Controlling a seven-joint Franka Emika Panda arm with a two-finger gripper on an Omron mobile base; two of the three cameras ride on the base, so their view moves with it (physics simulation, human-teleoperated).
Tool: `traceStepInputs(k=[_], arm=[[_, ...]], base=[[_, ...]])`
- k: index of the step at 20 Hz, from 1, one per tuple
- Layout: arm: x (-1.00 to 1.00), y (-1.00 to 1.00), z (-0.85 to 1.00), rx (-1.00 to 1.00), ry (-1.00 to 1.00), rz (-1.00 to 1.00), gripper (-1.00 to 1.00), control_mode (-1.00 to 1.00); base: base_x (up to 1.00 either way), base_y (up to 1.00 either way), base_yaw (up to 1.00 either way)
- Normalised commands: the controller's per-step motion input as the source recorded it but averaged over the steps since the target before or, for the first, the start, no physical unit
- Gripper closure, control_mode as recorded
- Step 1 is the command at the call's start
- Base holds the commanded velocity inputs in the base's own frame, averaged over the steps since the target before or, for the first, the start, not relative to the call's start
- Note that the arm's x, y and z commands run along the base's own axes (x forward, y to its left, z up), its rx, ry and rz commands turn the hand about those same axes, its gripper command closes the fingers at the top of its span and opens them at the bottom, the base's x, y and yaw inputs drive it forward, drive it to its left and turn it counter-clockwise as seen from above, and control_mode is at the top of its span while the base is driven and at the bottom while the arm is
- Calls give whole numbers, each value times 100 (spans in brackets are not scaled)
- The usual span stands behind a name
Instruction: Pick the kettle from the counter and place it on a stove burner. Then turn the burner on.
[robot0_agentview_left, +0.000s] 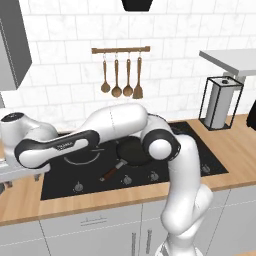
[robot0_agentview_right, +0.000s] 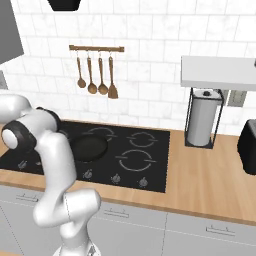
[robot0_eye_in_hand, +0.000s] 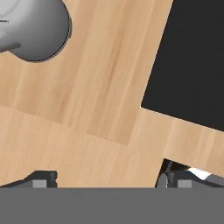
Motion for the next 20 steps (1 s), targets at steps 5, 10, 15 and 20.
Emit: traceStepInputs(k=[5, 10, 15, 20], arm=[[-3, 17, 0, 0, -11, 0, -100, -100], [1, 20, 0, 3, -2, 0, -100, -100], [12, 22, 24, 2, 0, 0, -100, -100], [22, 18, 14, 0, 0, 0, -100, -100]], base=[[0, 0, 0], [0, 0, 0], [0, 0, 0], [0, 0, 0]])
